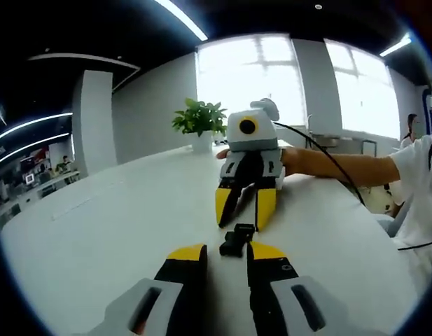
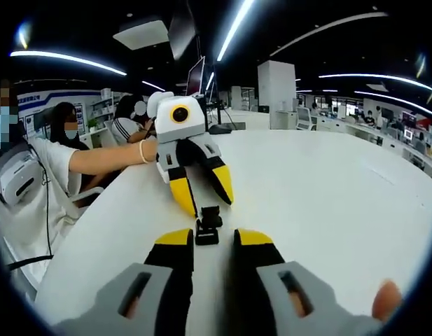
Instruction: Snap the two parts of the plastic buckle together until the buckle closes and remains connected.
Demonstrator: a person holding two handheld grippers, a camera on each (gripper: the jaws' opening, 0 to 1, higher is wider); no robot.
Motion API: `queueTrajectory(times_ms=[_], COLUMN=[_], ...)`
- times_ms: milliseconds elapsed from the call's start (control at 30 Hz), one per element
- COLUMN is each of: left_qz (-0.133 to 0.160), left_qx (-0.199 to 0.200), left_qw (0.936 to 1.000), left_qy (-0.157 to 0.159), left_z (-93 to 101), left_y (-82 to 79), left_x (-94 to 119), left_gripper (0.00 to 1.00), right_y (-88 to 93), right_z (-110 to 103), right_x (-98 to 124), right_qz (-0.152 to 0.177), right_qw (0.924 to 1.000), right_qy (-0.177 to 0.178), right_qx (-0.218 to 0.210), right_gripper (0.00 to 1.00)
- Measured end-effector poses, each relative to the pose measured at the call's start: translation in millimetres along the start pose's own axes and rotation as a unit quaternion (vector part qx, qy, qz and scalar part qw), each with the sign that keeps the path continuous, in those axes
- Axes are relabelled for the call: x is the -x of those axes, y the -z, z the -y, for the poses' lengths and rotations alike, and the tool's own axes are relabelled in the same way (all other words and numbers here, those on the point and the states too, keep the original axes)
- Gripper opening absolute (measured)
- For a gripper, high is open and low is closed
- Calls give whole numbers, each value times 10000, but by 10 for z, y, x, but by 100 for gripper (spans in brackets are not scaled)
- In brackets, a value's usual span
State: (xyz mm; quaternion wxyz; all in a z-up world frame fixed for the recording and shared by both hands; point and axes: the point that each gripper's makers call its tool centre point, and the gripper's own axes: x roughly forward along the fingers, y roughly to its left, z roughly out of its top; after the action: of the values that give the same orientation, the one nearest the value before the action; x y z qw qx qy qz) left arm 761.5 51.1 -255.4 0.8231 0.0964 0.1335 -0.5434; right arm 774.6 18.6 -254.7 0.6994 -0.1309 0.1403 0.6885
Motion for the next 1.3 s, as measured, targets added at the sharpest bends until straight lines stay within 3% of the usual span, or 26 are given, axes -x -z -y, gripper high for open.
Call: queueTrajectory(times_ms=[200,733,867,1300], left_qz=[-64,-106,-105,-145], left_qx=[158,243,233,277], left_qw=[9998,9993,9993,9992], left_qy=[117,259,281,254], left_z=[-19,8,13,-29], left_y=[4,-16,-17,5], left_x=[-61,-107,-105,-35], left_gripper=[12,11,11,11], right_y=[9,-21,-22,-2], right_z=[7,-126,-115,-121], right_x=[31,-17,-37,34], right_qz=[13,2,-98,-46], right_qw=[9999,9998,9995,9998], right_qy=[57,-155,-110,-196], right_qx=[-118,-111,263,20], right_gripper=[12,14,12,11])
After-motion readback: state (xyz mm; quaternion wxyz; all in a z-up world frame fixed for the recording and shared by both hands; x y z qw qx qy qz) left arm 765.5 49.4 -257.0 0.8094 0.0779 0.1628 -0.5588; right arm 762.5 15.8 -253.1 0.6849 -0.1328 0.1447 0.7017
